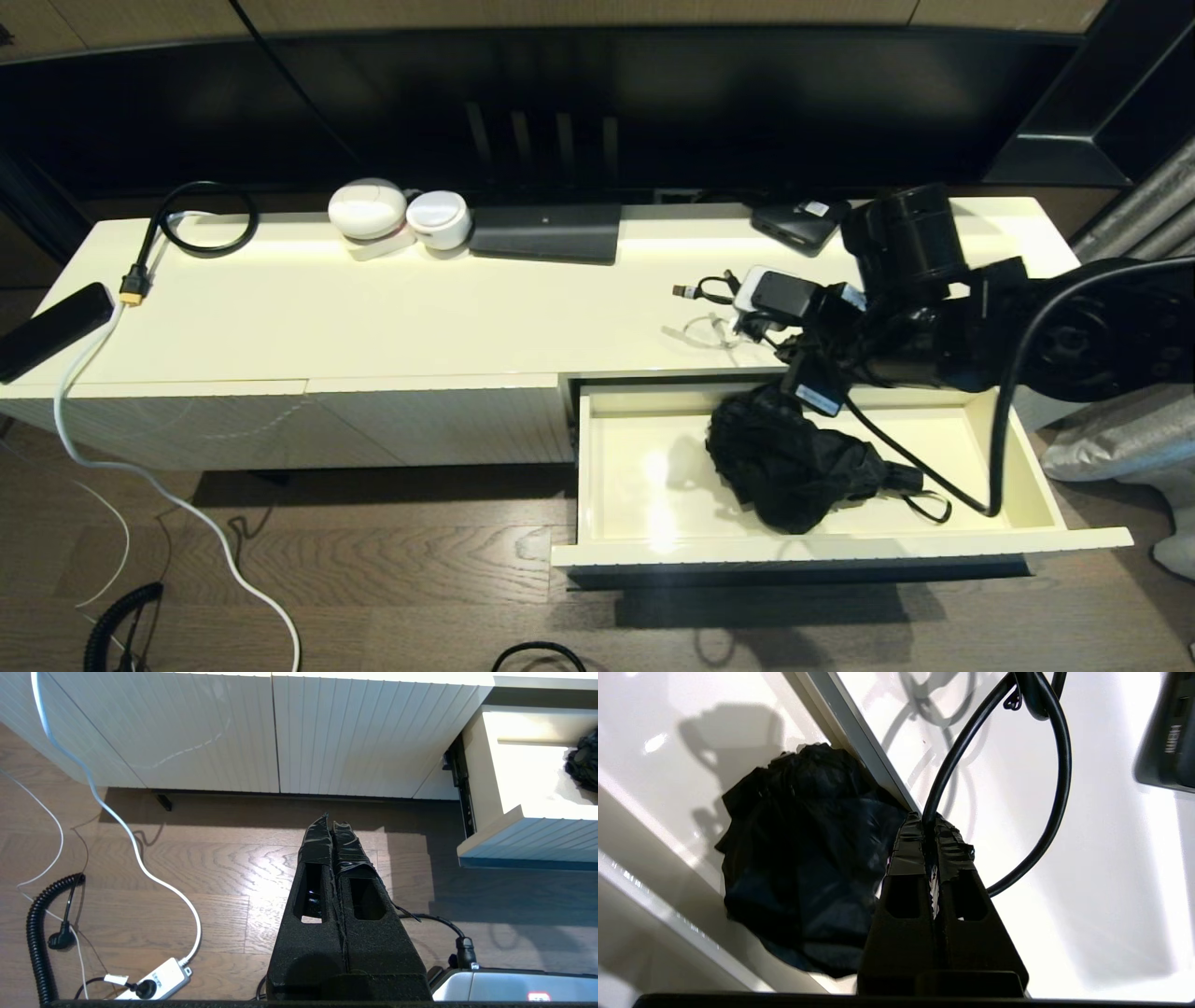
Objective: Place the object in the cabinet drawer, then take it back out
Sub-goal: Take the data cable out of the drawer and put it on the table
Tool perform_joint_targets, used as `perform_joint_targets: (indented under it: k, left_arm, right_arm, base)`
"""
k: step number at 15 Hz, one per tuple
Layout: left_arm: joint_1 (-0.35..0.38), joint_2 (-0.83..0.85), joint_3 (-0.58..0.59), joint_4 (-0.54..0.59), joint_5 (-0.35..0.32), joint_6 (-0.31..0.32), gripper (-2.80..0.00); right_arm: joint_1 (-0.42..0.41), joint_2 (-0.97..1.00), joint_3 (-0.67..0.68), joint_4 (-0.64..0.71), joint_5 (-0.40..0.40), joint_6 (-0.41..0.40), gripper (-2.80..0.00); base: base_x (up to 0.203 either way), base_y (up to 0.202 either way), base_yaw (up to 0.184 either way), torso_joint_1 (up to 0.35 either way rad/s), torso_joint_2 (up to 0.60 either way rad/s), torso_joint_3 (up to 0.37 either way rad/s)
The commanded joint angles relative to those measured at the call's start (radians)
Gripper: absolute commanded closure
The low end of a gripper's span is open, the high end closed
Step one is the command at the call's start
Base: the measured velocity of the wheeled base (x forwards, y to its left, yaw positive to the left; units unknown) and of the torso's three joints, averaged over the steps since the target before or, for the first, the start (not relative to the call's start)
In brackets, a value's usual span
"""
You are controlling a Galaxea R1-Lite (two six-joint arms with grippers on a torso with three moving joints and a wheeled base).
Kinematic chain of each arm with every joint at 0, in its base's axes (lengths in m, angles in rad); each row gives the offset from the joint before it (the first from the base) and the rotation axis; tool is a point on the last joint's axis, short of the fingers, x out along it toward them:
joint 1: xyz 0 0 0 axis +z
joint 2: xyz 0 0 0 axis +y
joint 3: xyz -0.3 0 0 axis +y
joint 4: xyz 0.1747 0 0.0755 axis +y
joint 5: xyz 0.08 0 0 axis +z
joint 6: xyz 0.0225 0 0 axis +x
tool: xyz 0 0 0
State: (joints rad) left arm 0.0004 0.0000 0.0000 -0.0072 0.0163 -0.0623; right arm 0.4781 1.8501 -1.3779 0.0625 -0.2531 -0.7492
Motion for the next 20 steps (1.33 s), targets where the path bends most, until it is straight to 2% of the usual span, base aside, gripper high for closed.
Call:
perform_joint_targets:
  k: [1,13,20]
  left_arm:
    - [0.0,0.0,0.0,0.0,0.001,-0.001,0.0]
    - [0.0,0.0,0.001,0.0,0.001,-0.001,0.0]
    - [0.001,0.0,0.0,-0.002,0.001,-0.001,0.0]
  right_arm:
    - [0.012,0.133,-0.056,-0.015,-0.018,0.026,0.0]
    - [0.028,0.221,-0.187,-0.03,-0.053,0.037,0.0]
    - [0.037,0.256,-0.243,-0.046,-0.072,0.07,0.0]
  base:
    - [0.0,0.0,0.0,0.0,0.0,0.0]
    - [0.0,0.0,0.0,0.0,0.0,0.0]
    - [0.0,0.0,0.0,0.0,0.0,0.0]
